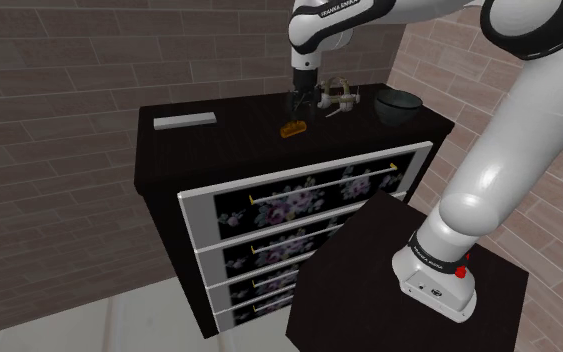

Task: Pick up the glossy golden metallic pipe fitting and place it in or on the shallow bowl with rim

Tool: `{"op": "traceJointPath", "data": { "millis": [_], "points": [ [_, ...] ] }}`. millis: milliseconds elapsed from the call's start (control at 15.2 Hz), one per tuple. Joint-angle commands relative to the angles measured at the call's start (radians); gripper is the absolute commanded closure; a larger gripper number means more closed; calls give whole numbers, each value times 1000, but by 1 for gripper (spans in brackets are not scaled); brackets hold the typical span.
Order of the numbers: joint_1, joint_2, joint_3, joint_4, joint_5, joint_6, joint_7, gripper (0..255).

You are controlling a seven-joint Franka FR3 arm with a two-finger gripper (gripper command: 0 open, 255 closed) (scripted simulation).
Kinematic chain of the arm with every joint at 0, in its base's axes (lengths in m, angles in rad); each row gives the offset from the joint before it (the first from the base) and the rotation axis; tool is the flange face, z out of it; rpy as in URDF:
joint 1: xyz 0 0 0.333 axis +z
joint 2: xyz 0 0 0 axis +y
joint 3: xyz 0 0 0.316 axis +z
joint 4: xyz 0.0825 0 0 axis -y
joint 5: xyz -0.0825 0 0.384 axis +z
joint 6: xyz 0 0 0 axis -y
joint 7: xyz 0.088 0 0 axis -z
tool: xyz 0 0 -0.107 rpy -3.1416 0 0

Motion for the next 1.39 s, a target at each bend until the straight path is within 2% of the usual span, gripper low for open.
{"op": "traceJointPath", "data": {
  "millis": [0, 264, 792, 858, 1320],
  "points": [
    [0, 6, 0, -18, 1, 25, -1, 0],
    [1, 18, 1, -67, 3, 86, -2, 0],
    [1, 18, 1, -67, 3, 86, -2, 0],
    [1, 18, 1, -67, 3, 86, -2, 255],
    [1, 19, 1, -67, 3, 86, -2, 255]
  ]
}}
